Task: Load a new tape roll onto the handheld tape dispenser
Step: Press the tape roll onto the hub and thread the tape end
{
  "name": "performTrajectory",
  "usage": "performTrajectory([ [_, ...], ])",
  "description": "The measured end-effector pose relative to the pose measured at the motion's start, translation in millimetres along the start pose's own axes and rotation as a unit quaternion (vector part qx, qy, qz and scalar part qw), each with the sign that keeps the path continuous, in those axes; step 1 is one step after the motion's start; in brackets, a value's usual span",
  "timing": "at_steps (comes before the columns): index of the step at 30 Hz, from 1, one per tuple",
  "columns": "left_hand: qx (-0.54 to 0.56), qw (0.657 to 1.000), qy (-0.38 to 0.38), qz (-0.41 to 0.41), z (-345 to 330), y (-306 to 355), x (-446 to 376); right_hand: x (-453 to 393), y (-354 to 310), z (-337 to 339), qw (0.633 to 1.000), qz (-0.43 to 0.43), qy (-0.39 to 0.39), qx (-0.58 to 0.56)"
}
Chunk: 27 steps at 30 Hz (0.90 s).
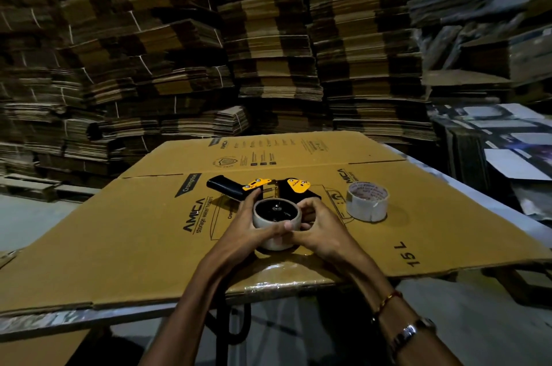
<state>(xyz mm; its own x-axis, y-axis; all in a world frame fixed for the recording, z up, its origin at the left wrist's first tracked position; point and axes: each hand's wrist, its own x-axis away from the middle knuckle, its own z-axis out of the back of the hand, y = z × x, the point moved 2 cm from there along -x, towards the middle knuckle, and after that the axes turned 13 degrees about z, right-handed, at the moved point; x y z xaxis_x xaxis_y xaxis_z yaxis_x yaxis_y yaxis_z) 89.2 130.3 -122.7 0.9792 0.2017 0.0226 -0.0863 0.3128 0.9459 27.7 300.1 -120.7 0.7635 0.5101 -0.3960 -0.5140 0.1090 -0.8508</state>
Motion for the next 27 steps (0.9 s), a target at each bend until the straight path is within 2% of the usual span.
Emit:
performTrajectory([
  [2,0.025,0.999,0.027,-0.012,1.7,-1.3,1.4,0.6,1.4,-1.2,1.0,-0.002,0.015,0.025],
  [5,0.073,0.997,0.028,-0.016,6.4,-3.9,4.8,1.6,4.7,-0.3,0.999,-0.009,0.027,0.025],
  [13,0.066,0.998,0.002,-0.005,6.9,-5.5,3.5,0.1,3.4,1.4,0.998,-0.031,0.012,-0.05],
  [21,0.085,0.996,-0.005,0.007,7.9,-6.5,0.5,-0.7,8.1,0.7,0.998,-0.024,0.049,0.025],
  [27,0.072,0.997,0.008,0.007,7.2,-5.8,1.9,-3.3,8.2,2.1,0.999,-0.031,0.036,-0.012],
])
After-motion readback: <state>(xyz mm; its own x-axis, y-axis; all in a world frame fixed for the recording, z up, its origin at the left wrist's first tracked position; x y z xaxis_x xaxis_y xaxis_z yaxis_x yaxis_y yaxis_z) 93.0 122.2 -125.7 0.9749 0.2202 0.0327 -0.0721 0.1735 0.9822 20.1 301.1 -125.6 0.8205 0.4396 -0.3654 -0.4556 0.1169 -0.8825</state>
